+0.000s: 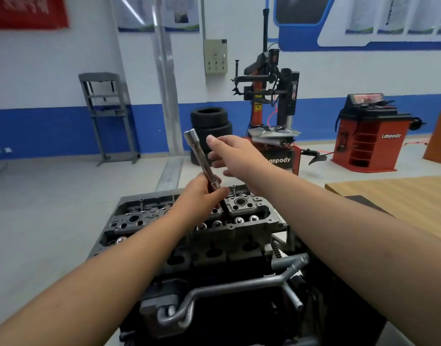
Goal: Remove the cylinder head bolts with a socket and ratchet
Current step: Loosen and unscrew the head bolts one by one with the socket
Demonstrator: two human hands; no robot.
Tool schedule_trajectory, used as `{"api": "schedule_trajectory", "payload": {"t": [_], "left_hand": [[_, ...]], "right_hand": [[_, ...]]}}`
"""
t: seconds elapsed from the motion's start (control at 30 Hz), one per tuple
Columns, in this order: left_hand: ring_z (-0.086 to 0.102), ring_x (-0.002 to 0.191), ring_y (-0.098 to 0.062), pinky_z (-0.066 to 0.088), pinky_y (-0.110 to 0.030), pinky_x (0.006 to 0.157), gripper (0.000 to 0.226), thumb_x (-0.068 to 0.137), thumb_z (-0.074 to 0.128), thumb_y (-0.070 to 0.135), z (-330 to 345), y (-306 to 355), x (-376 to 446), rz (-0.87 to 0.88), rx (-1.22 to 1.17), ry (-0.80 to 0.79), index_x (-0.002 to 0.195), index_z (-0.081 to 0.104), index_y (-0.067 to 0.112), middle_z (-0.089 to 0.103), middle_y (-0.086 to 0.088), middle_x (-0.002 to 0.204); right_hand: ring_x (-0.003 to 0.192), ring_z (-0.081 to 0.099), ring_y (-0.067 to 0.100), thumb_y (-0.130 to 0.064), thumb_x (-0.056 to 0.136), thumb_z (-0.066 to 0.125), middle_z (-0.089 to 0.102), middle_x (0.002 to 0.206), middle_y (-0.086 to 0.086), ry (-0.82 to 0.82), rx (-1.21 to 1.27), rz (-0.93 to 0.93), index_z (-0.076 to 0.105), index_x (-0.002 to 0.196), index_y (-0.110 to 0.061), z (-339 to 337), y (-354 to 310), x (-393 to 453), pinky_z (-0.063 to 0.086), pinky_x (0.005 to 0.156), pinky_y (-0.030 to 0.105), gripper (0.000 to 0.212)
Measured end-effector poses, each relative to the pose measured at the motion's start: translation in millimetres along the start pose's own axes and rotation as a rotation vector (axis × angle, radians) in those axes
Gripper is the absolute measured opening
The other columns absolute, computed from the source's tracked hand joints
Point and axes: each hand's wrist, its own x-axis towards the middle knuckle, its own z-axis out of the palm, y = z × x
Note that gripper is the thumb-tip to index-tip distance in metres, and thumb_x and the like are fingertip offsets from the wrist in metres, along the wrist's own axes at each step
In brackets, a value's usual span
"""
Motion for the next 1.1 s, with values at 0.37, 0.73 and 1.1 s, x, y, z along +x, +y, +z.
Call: {"api": "schedule_trajectory", "payload": {"t": [0.37,0.73,1.1], "left_hand": [[0.061,0.077,-0.007,0.040,-0.022,0.060,0.021,0.099,0.064,0.038,8,6,8,0.061,0.262,-0.061,0.112,0.053,0.026,0.064,0.008,0.088],[0.056,0.067,-0.012,0.041,-0.028,0.060,0.029,0.096,0.064,0.050,10,1,8,0.131,0.404,-0.101,0.099,0.056,0.022,0.061,0.004,0.078],[0.072,0.100,-0.005,0.054,-0.034,0.093,0.015,0.100,0.062,0.037,2,-2,3,-0.016,-0.321,-0.211,0.110,0.071,0.033,0.077,0.011,0.107]], "right_hand": [[0.097,0.072,0.027,-0.042,0.104,0.047,0.075,0.097,0.005,0.039,0.265,0.038,0.064,0.103,-0.022,6,5,1,0.057,0.086,0.038,0.026],[0.049,0.036,0.011,-0.030,0.101,0.043,0.043,0.055,-0.005,0.023,0.431,-0.005,0.052,0.081,-0.015,16,-1,16,0.035,0.049,0.026,0.027],[0.043,0.025,0.014,-0.023,0.083,0.047,0.033,0.049,-0.003,-0.041,0.612,0.037,0.045,0.061,-0.019,17,6,28,0.027,0.041,0.023,0.023]]}}
